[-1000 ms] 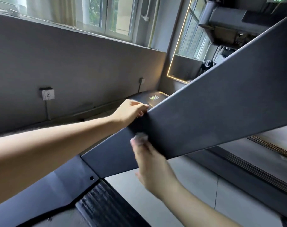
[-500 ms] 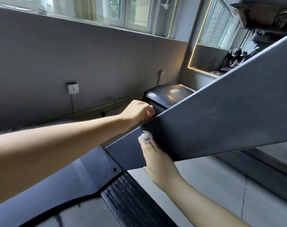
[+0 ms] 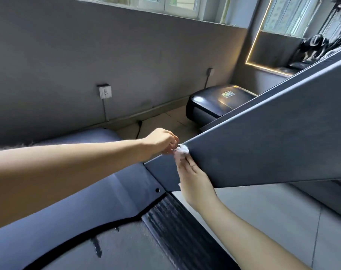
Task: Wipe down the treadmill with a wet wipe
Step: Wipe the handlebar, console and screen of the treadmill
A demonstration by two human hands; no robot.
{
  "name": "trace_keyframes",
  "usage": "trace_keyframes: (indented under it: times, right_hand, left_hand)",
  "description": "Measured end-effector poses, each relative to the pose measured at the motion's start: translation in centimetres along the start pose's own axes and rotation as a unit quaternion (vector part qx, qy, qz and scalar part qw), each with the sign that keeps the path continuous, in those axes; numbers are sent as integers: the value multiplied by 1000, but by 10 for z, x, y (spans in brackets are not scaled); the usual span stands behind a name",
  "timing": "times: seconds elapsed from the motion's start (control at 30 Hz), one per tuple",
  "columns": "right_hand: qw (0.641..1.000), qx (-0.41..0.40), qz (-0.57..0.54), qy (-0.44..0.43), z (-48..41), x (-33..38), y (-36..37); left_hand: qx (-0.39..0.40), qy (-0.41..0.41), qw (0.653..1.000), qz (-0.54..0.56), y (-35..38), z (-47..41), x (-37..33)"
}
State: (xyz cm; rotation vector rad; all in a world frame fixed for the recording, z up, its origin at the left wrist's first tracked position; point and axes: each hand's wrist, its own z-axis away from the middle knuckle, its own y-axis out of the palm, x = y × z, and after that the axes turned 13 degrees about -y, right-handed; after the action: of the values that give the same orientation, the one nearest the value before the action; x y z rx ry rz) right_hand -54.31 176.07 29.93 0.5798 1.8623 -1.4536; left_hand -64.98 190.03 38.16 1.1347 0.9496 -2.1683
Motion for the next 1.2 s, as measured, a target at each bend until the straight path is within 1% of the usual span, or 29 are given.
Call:
trace_keyframes:
  times: [0.1,0.13,0.17,0.23,0.3,0.33,0.37,0.43,0.47,0.5,0.53,0.6,0.63,0.67,0.7,0.73,0.8,0.87,0.9,0.93,0.97,1.0,1.03,1.07,1.13,1.17,1.2]
  right_hand:
    - [995,51,34,-82,0,10,1]
    - [994,47,47,-85,9,0,-7]
    - [996,17,57,-59,21,-13,-19]
    - [996,-55,57,40,55,-50,-47]
    - [980,-117,30,155,93,-83,-72]
    - [971,-141,17,193,109,-94,-80]
    - [962,-153,3,225,122,-98,-84]
    - [951,-147,-4,273,133,-90,-81]
    - [954,-130,0,271,131,-76,-73]
    - [962,-107,-4,250,122,-60,-63]
    - [974,-82,-14,211,112,-43,-52]
    - [997,-31,-27,71,101,-4,-25]
    - [1000,13,-1,-7,100,10,-16]
    - [997,58,18,-54,100,14,-11]
    - [996,70,28,-57,101,10,-11]
    - [998,42,44,-26,108,-2,-19]
    - [993,-51,38,102,128,-39,-43]
    - [964,-170,7,204,150,-80,-68]
    - [946,-212,-6,244,162,-97,-78]
    - [931,-243,-3,274,167,-107,-83]
    - [922,-253,-1,293,168,-110,-84]
    - [923,-244,-9,298,166,-107,-81]
    - [932,-229,-20,280,161,-98,-73]
    - [948,-208,-26,240,160,-87,-65]
    - [972,-169,-33,158,162,-73,-54]
    - [975,-168,-54,136,166,-73,-54]
    - [971,-180,-88,133,170,-77,-58]
  left_hand:
    - [-32,-27,999,-30,2,-2,27]
    - [-40,-40,998,-36,5,-5,35]
    - [-41,-61,997,-32,7,-6,42]
    - [0,-106,994,-27,19,-5,48]
    - [45,-124,990,-49,41,1,49]
    - [58,-124,989,-51,50,7,47]
    - [64,-121,990,-43,59,12,44]
    - [61,-114,991,-25,75,17,35]
    - [53,-115,992,-17,80,19,31]
    - [44,-117,992,-10,84,22,28]
    - [37,-123,992,-1,86,24,27]
    - [28,-137,990,11,87,30,31]
    - [32,-138,990,7,87,33,35]
    - [40,-137,990,1,86,35,39]
    - [44,-130,991,-4,84,35,43]
    - [42,-121,992,-8,83,37,44]
    - [41,-101,994,2,83,43,42]
    - [70,-76,994,34,88,54,31]
    - [97,-59,992,48,92,61,21]
    - [124,-39,990,59,95,69,12]
    - [150,-17,986,65,99,76,2]
    - [172,5,983,67,103,85,-8]
    - [191,26,979,66,106,94,-16]
    - [203,45,976,64,112,104,-25]
    - [200,77,975,55,122,122,-35]
    - [188,87,977,52,126,130,-37]
    - [180,98,977,52,128,139,-40]
